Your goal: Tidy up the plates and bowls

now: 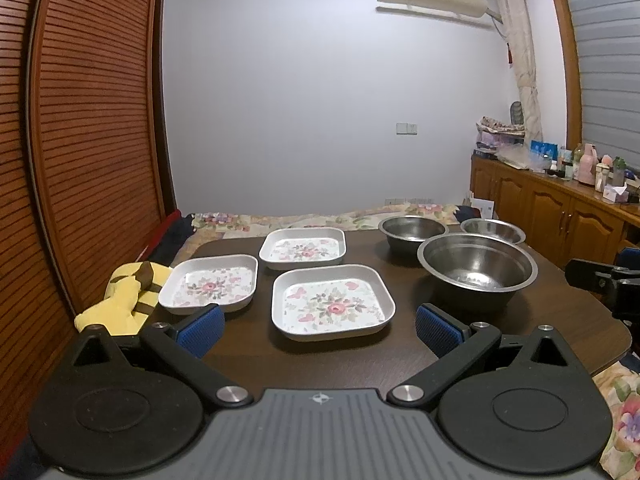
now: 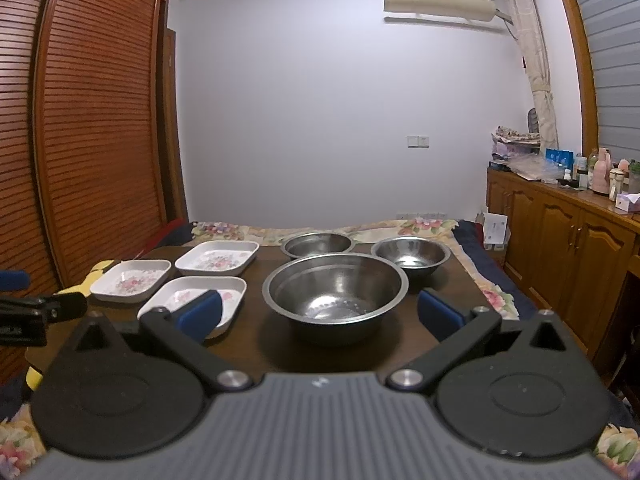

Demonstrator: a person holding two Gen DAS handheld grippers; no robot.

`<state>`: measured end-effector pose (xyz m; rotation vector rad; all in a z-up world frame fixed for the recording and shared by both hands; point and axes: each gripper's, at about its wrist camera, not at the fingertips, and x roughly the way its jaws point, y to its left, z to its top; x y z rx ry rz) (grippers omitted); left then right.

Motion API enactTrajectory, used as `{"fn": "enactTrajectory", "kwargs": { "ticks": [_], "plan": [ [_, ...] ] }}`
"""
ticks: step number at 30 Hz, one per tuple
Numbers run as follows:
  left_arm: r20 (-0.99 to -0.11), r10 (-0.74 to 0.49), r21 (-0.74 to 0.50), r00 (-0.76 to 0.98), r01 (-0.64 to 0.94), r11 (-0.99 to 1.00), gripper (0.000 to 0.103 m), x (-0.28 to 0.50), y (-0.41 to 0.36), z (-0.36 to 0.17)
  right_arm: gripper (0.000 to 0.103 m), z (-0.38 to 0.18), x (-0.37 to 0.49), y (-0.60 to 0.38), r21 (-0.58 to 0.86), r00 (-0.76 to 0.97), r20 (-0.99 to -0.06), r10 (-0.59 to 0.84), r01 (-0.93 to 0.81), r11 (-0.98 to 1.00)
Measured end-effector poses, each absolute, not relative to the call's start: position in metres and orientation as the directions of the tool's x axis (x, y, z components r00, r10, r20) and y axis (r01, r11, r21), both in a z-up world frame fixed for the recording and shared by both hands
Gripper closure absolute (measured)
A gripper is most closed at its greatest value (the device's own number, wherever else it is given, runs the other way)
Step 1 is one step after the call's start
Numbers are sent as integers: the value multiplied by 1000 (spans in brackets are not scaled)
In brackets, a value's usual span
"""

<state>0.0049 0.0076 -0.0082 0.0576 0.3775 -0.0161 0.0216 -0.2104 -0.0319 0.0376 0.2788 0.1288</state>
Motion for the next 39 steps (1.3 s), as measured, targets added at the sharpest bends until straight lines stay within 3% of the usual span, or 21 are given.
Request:
{"fn": "enactTrajectory", "kwargs": {
  "ticks": [10,28,30,31,36,39],
  "plan": [
    [-421,-26,24,907,40,999,0,26,23,-24,0,-34,29,-201,42,946,-279,167,-162,986],
    [-457,-44,20,888,59,998,0,91,76,-40,1,-35,60,-140,-4,879,-323,351,-372,928],
    [-469,-65,6,881,77,997,1,98,79,-41,7,-36,67,-132,-15,871,-336,357,-384,923],
    [-472,-83,-6,878,91,996,2,103,81,-42,15,-36,73,-125,-26,862,-354,362,-396,918],
    [-488,-122,-30,865,123,992,15,122,88,-48,21,-34,95,-106,-43,842,-390,373,-422,906],
    [-499,-135,-19,856,145,989,26,130,88,-53,32,-38,106,-99,-44,829,-426,362,-419,907]
  ]
}}
